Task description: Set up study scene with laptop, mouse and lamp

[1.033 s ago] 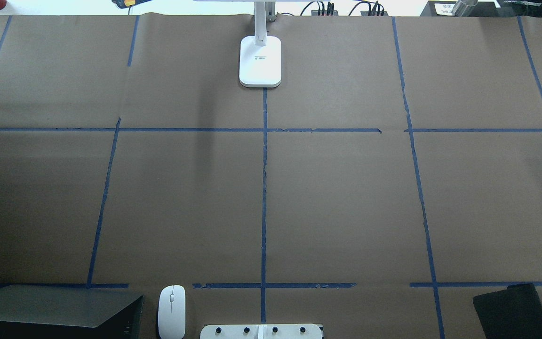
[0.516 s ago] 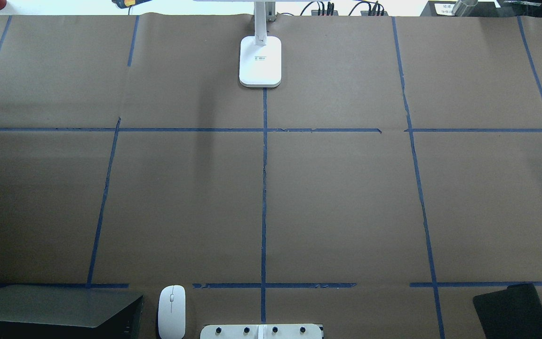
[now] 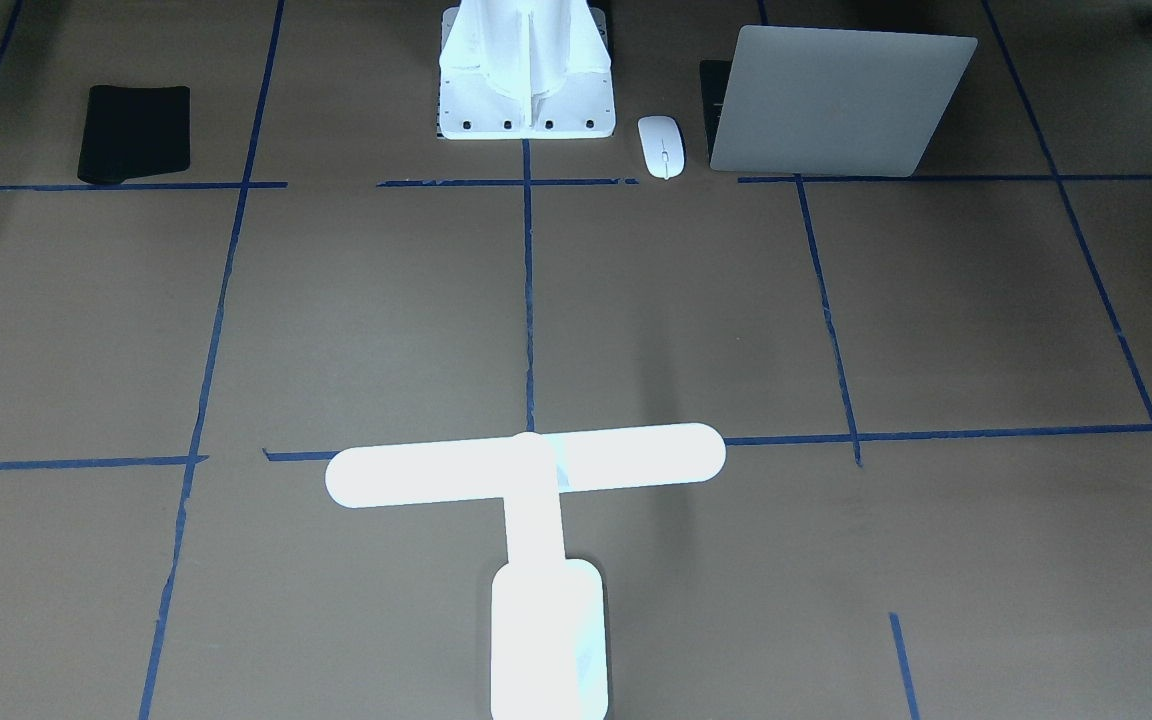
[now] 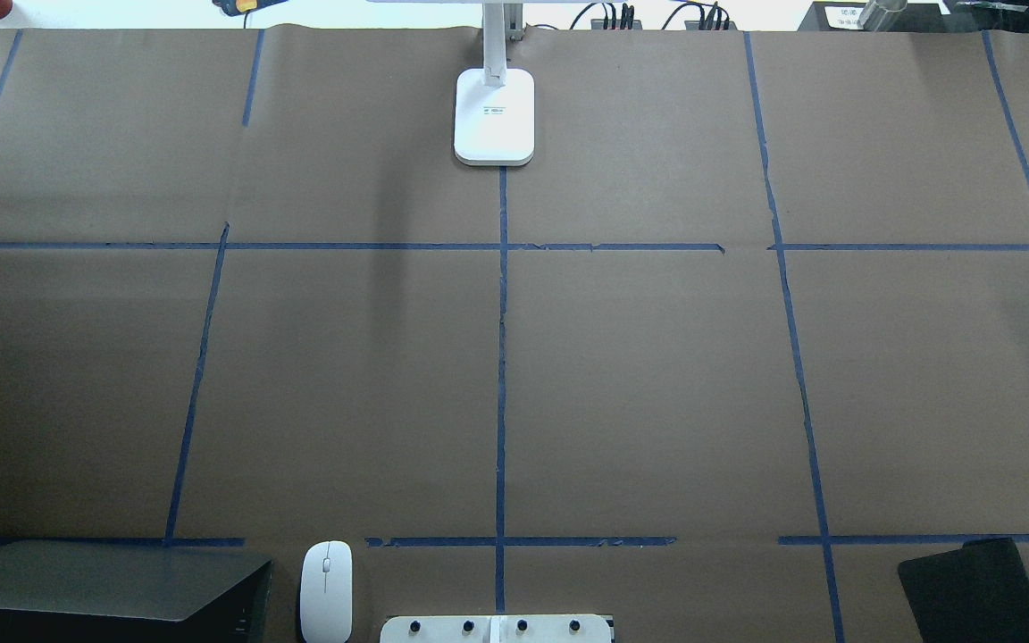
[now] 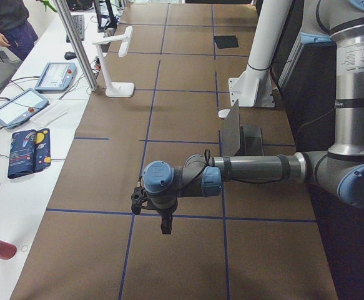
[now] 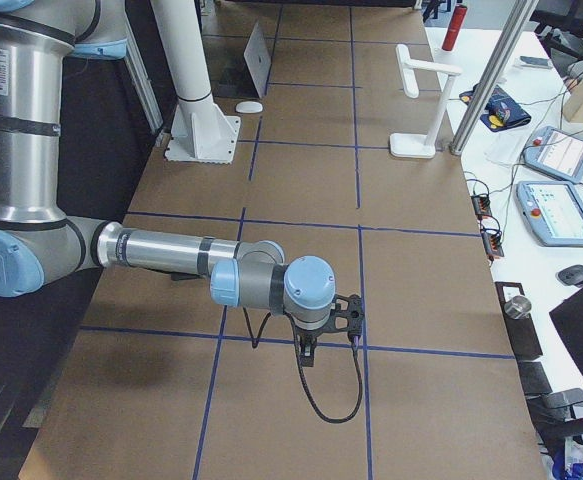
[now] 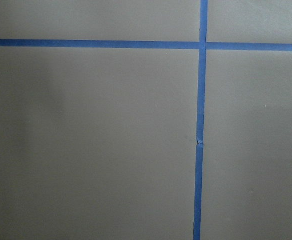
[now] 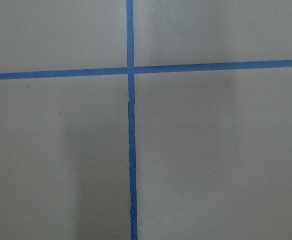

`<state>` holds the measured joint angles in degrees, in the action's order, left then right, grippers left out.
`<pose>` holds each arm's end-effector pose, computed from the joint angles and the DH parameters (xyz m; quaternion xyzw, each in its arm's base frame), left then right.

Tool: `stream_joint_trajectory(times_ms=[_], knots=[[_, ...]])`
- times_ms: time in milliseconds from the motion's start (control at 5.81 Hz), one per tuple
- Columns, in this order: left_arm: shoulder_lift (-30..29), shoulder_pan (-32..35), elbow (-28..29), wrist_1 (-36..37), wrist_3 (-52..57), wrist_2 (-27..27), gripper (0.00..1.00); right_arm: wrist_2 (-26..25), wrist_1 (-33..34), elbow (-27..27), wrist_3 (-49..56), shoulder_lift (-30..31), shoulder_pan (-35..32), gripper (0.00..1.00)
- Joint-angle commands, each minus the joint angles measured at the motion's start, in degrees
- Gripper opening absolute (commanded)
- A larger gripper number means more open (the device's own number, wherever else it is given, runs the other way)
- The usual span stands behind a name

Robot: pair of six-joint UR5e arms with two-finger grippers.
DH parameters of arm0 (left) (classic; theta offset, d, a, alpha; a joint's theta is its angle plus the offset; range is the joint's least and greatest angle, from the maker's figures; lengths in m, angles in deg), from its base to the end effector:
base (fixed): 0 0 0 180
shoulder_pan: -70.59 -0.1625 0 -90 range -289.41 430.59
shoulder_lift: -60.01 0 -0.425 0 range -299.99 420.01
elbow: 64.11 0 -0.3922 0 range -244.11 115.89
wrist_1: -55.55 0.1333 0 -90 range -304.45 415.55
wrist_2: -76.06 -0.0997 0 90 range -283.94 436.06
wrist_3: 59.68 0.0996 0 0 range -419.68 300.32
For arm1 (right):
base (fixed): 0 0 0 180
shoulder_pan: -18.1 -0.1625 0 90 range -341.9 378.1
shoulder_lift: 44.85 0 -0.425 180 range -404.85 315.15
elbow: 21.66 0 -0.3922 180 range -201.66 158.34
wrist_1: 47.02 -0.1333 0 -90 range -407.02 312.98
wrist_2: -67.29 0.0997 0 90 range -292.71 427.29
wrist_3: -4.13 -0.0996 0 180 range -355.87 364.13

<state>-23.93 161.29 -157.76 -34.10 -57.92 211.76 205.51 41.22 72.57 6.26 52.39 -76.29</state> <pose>-0.0674 -0.4424 0.6759 -0.0139 0.3886 -0.0008 0.9213 0.0923 -0.4305 0.6732 0.0133 -0.4084 0.0225 0.9124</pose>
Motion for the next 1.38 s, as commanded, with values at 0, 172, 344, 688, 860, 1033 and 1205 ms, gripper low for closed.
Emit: stream_joint_trajectory(times_ms=[0, 172, 344, 688, 860, 1033, 1205], knots=[[0.0, 0.0, -3.2, 0.6, -0.5, -0.1, 1.00, 0.0, -0.1, 0.2, 0.0, -0.2, 0.0, 1.00], [0.1, 0.1, -6.7, 1.5, -2.5, -0.2, 1.00, 0.0, -0.1, 0.2, 0.0, -0.2, 0.0, 1.00], [2.3, 0.0, -14.2, 5.6, -6.8, -0.3, 1.00, -0.1, -0.1, 0.3, 0.0, -0.3, 0.0, 1.00], [3.9, -0.8, -32.3, 21.6, -15.4, -0.3, 1.00, 0.0, -0.3, 0.4, 0.1, -0.4, 0.0, 1.00], [4.0, -3.8, -37.4, 24.5, -23.0, -0.3, 1.00, 0.0, -0.3, 0.5, 0.1, -0.4, 0.0, 1.00], [4.0, -8.6, -41.8, 24.6, -35.0, -0.2, 1.00, 0.1, -0.3, 0.6, 0.0, -0.4, 0.0, 1.00], [4.0, -14.4, -46.4, 24.7, -47.7, -0.2, 1.00, 0.4, -0.3, 1.0, 0.0, -0.4, 0.0, 1.00]])
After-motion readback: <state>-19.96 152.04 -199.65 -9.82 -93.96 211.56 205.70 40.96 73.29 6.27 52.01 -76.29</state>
